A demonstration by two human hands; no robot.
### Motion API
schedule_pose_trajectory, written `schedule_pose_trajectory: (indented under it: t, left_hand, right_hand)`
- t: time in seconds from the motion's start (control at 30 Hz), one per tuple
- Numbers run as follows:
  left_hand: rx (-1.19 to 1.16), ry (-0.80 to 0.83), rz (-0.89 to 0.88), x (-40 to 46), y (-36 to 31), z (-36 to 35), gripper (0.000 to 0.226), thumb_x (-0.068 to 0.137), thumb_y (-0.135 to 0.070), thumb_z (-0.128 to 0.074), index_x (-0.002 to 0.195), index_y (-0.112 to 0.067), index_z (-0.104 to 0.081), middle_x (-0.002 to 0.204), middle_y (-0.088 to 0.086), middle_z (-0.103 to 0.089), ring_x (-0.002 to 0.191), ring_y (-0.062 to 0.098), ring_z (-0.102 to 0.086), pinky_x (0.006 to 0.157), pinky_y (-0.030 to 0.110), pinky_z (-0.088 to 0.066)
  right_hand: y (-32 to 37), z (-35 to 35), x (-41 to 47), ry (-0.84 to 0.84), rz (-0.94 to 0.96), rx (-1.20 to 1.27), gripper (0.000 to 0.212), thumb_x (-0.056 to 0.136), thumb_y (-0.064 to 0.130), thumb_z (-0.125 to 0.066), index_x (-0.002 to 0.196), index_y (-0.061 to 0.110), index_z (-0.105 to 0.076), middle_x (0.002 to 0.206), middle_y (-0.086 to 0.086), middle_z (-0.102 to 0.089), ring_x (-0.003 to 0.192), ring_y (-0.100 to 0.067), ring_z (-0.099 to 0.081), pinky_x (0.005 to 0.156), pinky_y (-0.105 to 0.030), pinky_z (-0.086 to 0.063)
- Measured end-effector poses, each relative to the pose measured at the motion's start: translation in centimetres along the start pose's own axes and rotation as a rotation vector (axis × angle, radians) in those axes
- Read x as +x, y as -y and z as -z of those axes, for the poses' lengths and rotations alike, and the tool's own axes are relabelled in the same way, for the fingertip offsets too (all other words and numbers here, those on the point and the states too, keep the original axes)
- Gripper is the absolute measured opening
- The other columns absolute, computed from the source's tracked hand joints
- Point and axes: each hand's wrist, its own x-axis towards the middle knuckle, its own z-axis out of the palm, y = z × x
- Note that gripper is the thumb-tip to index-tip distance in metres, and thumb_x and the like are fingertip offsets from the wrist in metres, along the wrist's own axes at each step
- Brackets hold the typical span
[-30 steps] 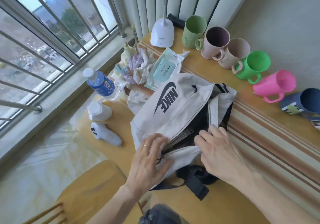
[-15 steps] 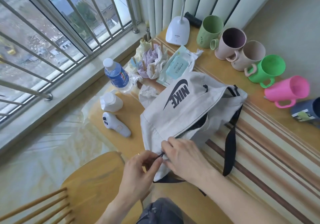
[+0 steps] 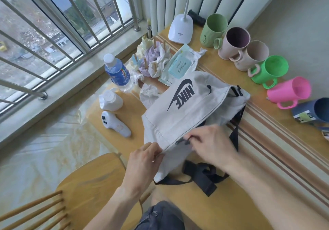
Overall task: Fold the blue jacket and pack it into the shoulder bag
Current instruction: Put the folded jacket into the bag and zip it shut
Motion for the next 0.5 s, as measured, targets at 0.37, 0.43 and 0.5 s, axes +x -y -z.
schedule_pose_trajectory:
  t: [0.37, 0.43, 0.5]
  left_hand:
    - [-0.024, 0.047, 0.037, 1.0, 1.2, -0.2, 0.021, 0.085, -0.015, -0.076, 0.076, -0.021, -0.058, 0.074, -0.011, -0.063, 0.064, 0.016, -0.061, 0.058, 0.041, -0.054]
    - [-0.009, 0.052, 0.033, 1.1, 1.2, -0.4, 0.022, 0.085, -0.014, -0.074, 0.077, -0.021, -0.056, 0.074, -0.01, -0.062, 0.064, 0.017, -0.06, 0.058, 0.041, -0.053]
    - [0.0, 0.049, 0.037, 1.2, 1.1, -0.4, 0.022, 0.085, -0.013, -0.073, 0.078, -0.021, -0.054, 0.075, -0.009, -0.06, 0.064, 0.018, -0.059, 0.058, 0.041, -0.052]
  right_hand:
    - [-16.1, 13.2, 7.3, -0.239, -0.659, 0.259, 0.015, 0.102, 0.003, -0.051, 0.105, -0.003, -0.065, 0.058, -0.004, -0.069, 0.041, 0.0, -0.065, 0.045, -0.01, -0.052]
    - [-16.3, 13.1, 7.3, -0.23, -0.68, 0.239, 0.014, 0.102, 0.003, -0.05, 0.105, -0.002, -0.062, 0.064, -0.008, -0.068, 0.042, -0.003, -0.066, 0.046, -0.012, -0.053]
    - [-15.9, 12.1, 6.8, -0.263, -0.664, 0.192, 0.017, 0.101, 0.008, -0.054, 0.105, -0.004, -0.065, 0.073, -0.009, -0.07, 0.059, -0.016, -0.074, 0.057, -0.024, -0.061]
